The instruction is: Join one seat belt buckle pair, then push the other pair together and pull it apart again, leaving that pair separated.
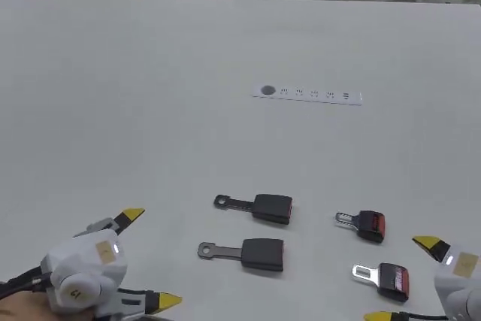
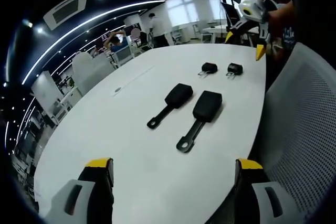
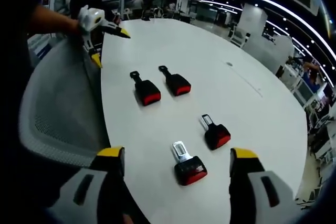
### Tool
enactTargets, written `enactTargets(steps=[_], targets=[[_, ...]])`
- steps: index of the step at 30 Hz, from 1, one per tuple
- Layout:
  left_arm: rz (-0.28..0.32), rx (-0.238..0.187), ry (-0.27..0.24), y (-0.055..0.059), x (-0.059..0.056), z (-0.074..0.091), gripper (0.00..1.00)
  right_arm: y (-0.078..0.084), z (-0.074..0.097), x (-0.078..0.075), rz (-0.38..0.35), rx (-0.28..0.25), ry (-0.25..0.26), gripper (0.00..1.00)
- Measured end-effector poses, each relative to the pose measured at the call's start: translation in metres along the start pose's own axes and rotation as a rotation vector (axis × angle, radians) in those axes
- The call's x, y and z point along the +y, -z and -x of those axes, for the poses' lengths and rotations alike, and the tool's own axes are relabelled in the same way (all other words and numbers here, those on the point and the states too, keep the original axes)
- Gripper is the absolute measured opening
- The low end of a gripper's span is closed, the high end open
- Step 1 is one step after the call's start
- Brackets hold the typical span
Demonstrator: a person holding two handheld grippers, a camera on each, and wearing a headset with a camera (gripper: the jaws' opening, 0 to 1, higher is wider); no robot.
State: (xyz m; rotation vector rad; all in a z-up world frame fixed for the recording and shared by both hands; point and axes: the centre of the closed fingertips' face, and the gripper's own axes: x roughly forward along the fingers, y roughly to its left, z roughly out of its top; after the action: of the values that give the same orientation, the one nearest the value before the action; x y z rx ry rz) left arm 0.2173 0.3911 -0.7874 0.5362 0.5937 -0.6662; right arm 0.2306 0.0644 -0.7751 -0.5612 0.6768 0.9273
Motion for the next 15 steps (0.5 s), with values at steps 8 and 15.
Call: enactTargets(steps=[8,15], targets=[[-0.001,0.032,0.053,-0.008,-0.005,0.000,0.91,-0.003,0.004,-0.009,0.046,-0.007,0.002,0.80],[-0.001,0.003,0.149,-0.037,-0.018,-0.020,0.90,0.001,0.000,-0.014,0.062,0.005,-0.023,0.75]])
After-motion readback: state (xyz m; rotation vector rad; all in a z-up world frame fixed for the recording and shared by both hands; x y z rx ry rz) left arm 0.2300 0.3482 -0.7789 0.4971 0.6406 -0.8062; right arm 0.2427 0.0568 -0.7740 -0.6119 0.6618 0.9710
